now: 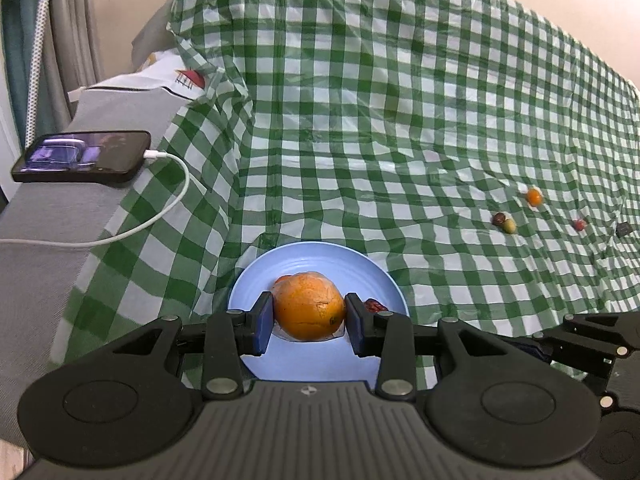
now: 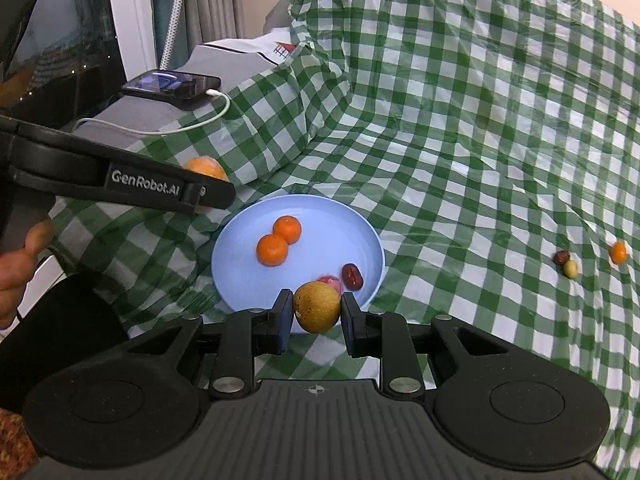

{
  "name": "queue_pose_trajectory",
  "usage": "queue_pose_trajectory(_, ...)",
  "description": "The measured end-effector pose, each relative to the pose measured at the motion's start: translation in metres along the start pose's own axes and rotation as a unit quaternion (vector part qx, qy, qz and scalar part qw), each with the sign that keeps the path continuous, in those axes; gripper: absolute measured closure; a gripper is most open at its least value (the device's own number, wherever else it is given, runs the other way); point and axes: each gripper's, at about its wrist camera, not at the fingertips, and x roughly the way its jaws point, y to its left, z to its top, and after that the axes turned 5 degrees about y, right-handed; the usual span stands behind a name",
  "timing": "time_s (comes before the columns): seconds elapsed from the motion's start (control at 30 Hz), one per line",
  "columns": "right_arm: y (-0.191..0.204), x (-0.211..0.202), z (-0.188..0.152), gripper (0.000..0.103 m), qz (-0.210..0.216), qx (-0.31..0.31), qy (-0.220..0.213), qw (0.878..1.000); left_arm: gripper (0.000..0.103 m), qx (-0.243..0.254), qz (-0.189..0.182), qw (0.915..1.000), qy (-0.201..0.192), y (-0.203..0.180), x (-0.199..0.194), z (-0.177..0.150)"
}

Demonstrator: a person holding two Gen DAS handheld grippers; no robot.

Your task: Organize fruits

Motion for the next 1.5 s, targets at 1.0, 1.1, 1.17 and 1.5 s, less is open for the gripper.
queue_pose_trajectory(1.0, -0.013, 0.106, 0.03, 0.027, 0.014, -0.024, 0.069, 0.997, 0.0, 0.047, 0.008, 0.9985, 0.026, -0.001, 0.079, 0.019)
queue_pose_trajectory(1.1, -0.016, 0.083, 0.019, 0.019, 0.02, -0.011, 0.082, 0.996, 0.0, 0.049, 0.011, 0.9983, 0.031, -0.002, 0.06, 0.008)
queue_pose_trajectory(1.17, -0.017, 0.065, 0.007, 0.016, 0.026, 0.0, 0.093, 0.995, 0.0, 0.041, 0.009, 0.9987, 0.03, 0.0, 0.042, -0.004)
queue_pose_trajectory(1.5, -0.003, -0.02, -0.03, 0.007, 0.018, 0.033, 0.059, 0.998, 0.0, 0.0, 0.04, 0.9988, 0.03, 0.003, -0.016, -0.043)
